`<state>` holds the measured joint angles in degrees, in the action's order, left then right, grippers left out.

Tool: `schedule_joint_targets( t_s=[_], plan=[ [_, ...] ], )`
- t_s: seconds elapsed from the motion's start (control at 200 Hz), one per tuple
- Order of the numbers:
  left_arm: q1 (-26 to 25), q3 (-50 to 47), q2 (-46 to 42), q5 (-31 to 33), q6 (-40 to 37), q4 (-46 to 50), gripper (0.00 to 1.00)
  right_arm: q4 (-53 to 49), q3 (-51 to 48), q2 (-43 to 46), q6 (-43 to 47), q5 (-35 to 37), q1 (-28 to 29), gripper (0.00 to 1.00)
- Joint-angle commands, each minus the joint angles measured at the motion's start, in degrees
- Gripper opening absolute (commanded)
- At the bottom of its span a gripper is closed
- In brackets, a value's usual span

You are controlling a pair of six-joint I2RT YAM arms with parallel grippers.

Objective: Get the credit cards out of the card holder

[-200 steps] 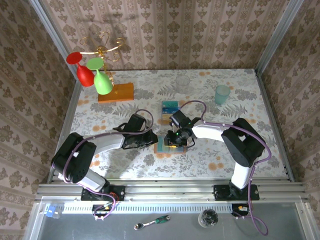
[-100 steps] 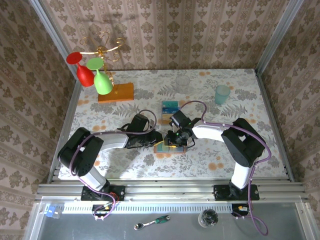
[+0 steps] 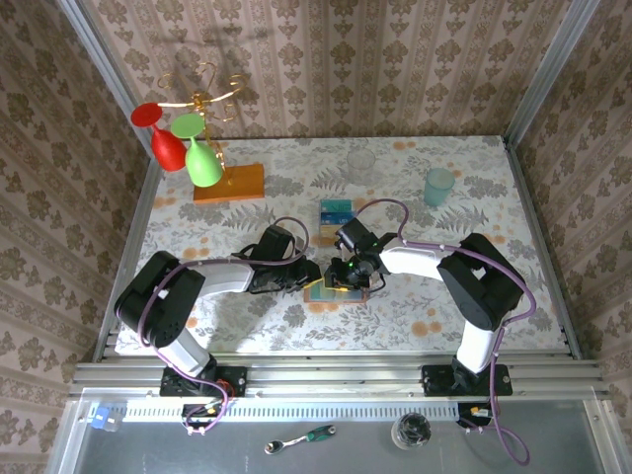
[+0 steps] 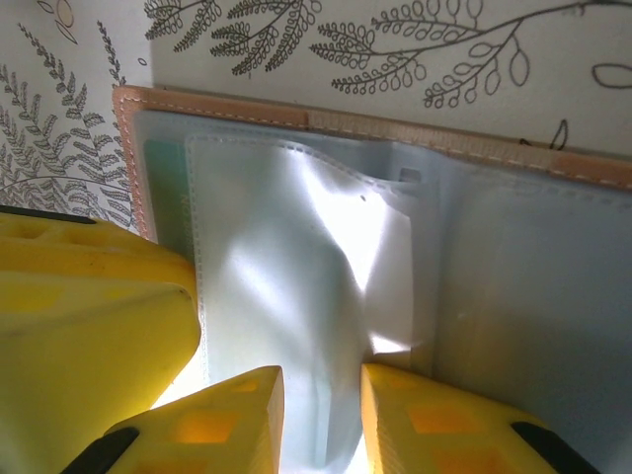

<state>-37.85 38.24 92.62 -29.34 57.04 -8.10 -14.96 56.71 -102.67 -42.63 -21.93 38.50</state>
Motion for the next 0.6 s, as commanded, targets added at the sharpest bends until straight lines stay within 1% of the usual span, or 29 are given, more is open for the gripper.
schedule_joint_targets(
  t_s=[0.0,0.18,0.385,0.595],
  plan=[
    [-0.4,0.1,-0.9,0.8,-0.2,2.1,0.23,-0.4,-1.2,1.3,-0.7,-0.7,-0.3,0.29],
    [-0.6,0.0,0.3,-0.3,0.5,0.3,0.23,-0.4,-1.3,1.6,-0.6,-0.7,-0.3,0.29],
    [-0.8,-0.5,2.1,-2.4,3.1,-5.1,0.17,-0.1,-1.2,2.1,-1.0,-0.8,-0.3,0.29],
    [-0.8,0.0,0.2,-2.0,2.9,-3.4,0.16,-1.3,-0.4,4.5,-0.5,-0.4,-0.3,0.30]
  ],
)
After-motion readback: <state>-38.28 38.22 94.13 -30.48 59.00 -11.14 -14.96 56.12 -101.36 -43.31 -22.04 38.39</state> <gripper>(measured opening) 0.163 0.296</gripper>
